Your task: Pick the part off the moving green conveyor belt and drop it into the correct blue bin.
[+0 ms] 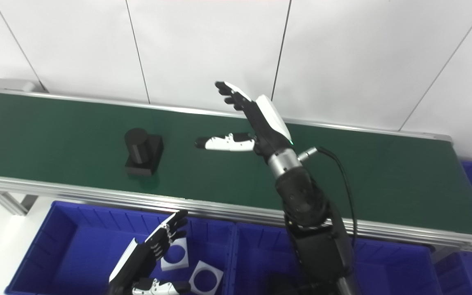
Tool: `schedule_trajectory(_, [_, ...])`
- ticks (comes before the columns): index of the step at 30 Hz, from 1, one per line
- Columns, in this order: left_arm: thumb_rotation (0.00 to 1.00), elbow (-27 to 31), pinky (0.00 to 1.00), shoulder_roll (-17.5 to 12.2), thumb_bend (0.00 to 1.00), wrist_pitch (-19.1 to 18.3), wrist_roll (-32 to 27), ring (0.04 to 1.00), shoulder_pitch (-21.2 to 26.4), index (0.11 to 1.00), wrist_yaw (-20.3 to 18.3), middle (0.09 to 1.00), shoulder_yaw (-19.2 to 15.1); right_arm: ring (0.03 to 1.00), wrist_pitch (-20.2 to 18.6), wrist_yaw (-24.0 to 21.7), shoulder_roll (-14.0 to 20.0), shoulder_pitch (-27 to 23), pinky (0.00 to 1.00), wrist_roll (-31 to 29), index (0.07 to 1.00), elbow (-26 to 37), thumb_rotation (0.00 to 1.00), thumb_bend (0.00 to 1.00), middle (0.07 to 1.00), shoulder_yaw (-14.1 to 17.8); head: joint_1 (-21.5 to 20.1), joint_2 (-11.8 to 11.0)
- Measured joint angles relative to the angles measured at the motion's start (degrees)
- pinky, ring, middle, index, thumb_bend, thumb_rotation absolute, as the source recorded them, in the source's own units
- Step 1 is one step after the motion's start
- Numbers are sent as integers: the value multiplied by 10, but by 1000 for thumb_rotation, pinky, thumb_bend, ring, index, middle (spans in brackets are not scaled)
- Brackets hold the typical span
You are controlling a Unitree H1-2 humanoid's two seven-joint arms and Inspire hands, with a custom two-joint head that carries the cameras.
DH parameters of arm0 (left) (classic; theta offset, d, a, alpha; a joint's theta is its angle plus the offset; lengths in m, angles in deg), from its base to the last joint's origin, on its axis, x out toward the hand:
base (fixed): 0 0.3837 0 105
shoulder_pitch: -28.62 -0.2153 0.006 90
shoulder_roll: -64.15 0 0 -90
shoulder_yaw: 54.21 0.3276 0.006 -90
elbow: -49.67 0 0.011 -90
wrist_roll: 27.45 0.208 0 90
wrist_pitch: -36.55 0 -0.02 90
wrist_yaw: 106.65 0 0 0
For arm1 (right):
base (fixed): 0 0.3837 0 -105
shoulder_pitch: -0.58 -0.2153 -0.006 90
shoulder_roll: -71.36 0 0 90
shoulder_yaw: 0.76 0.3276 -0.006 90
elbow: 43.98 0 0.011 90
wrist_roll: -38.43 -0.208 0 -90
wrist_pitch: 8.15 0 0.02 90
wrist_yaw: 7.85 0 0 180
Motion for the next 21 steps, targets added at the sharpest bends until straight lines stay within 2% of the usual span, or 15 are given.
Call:
schedule_trajectory(8, [271,-19,826,15,831,0,-3,922,26,915,0,952,0,890,-3,-2,-17,-19,804,-10,914,-75,389,881,920,-6,2,-2])
schedule_trajectory(12, [283,-20,838,21,825,1,3,925,25,913,1,951,0,891,-3,-2,-19,-30,791,-14,924,-112,387,874,922,-7,1,-8])
schedule_trajectory(15, [336,-23,822,23,850,2,29,912,27,910,14,941,-2,896,-2,-1,-21,-39,798,-14,923,-141,398,881,930,-8,2,-14])
schedule_trajectory(21, [362,-38,832,28,852,3,63,911,32,911,36,936,-1,874,1,6,-26,-53,757,-14,919,-189,402,887,934,-14,4,-19])
